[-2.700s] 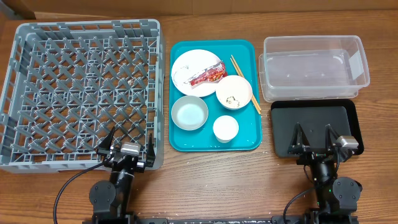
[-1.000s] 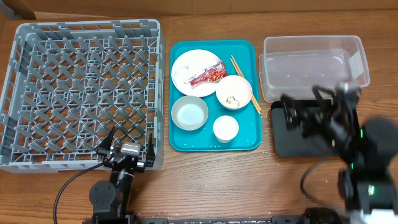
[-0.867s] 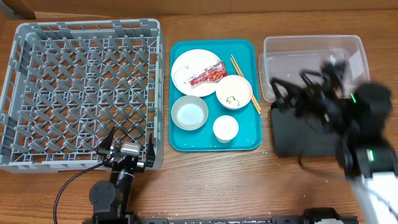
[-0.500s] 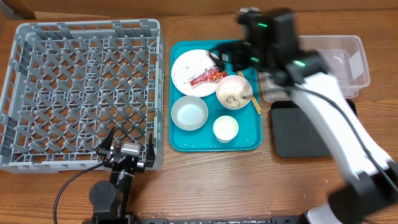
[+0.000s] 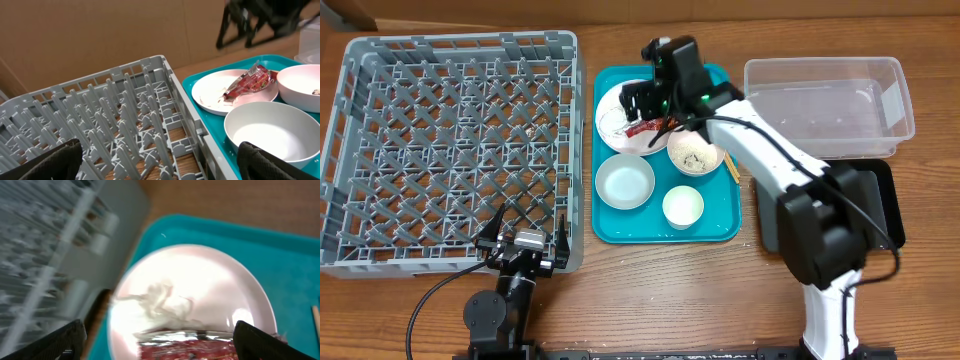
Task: Sort waste into correct bins and load items into the dishwasher
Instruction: 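Grasp the red wrapper and tissue from the plate with the right gripper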
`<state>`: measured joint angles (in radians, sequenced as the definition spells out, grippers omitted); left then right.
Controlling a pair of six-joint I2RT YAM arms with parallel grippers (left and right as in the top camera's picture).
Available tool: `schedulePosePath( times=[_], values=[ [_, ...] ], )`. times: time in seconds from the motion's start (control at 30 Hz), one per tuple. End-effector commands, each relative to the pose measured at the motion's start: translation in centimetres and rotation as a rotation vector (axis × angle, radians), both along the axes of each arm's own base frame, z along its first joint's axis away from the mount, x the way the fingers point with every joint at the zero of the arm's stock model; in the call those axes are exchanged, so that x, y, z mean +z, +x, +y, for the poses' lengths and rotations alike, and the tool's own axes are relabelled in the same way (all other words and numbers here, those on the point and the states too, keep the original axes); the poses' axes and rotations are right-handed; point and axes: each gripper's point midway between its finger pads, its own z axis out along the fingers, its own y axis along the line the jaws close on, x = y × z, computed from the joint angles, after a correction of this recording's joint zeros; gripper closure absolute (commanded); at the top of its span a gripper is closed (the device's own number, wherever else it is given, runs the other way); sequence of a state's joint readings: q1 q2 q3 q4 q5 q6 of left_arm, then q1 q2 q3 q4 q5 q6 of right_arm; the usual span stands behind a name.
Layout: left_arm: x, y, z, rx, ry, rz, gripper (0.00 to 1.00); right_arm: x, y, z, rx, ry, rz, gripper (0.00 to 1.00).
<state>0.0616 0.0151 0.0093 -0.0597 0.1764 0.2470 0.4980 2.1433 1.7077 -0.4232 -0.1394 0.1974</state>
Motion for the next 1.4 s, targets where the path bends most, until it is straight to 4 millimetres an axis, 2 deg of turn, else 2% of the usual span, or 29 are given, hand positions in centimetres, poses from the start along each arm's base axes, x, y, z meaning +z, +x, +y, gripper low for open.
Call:
schedulePosePath(
  times=[0.0, 0.27, 0.43, 0.53, 0.6, 0.7, 0.87, 0.9, 0.97, 1.03, 1.1, 1.13, 1.27, 1.37],
  values=[
    [0.0, 0.0, 0.1, 0.002, 0.018, -0.008, 0.0, -1.7, 0.4, 0.8, -0.035, -0.104, -0.043, 0.05],
    [0.0, 0.0, 0.1, 0.002, 0.018, -0.008, 0.0, -5.5, -0.9, 3.0, 0.029, -0.177, -0.033, 0.07],
    [0.0, 0.0, 0.1, 0.002, 0.018, -0.008, 0.0, -7.4, -1.0, 3.0, 0.037, -0.195, -0.012, 0.09],
    [0.0, 0.0, 0.1, 0.002, 0.018, -0.008, 0.0, -8.1, -0.9, 2.8, 0.035, -0.2, -0.004, 0.16],
    [0.0, 0.0, 0.1, 0.002, 0.018, -0.008, 0.0, -8.1, -0.8, 2.8, 0.032, -0.199, -0.01, 0.23],
    [0.0, 0.0, 0.1, 0.002, 0.018, -0.008, 0.0, -8.0, -0.6, 3.0, 0.031, -0.193, -0.02, 0.41],
    [0.0, 0.0, 0.1, 0.002, 0.018, -0.008, 0.0, -8.6, -0.3, 2.1, -0.038, -0.203, -0.018, 0.53],
    [0.0, 0.0, 0.1, 0.002, 0.018, -0.008, 0.0, -8.9, -0.3, 2.0, -0.042, -0.208, -0.015, 0.57],
    [0.0, 0.0, 0.1, 0.002, 0.018, -0.008, 0.0, -9.4, -0.4, 2.0, -0.042, -0.213, -0.006, 0.74],
    [0.0, 0.0, 0.1, 0.002, 0.018, -0.008, 0.0, -9.8, -0.4, 1.9, -0.044, -0.215, 0.001, 0.81],
    [0.0, 0.0, 0.1, 0.001, 0.018, -0.008, 0.0, -9.8, -0.5, 1.9, -0.05, -0.212, 0.006, 0.93],
    [0.0, 0.0, 0.1, 0.002, 0.018, -0.008, 0.0, -9.8, -0.4, 1.9, -0.06, -0.204, 0.01, 0.96],
    [0.0, 0.0, 0.1, 0.001, 0.018, -0.008, 0.0, -8.5, 0.0, 2.1, -0.068, -0.187, -0.007, 0.96],
    [0.0, 0.0, 0.1, 0.001, 0.018, -0.008, 0.0, -4.7, 0.6, 2.1, -0.079, -0.159, -0.041, 0.96]
  ],
)
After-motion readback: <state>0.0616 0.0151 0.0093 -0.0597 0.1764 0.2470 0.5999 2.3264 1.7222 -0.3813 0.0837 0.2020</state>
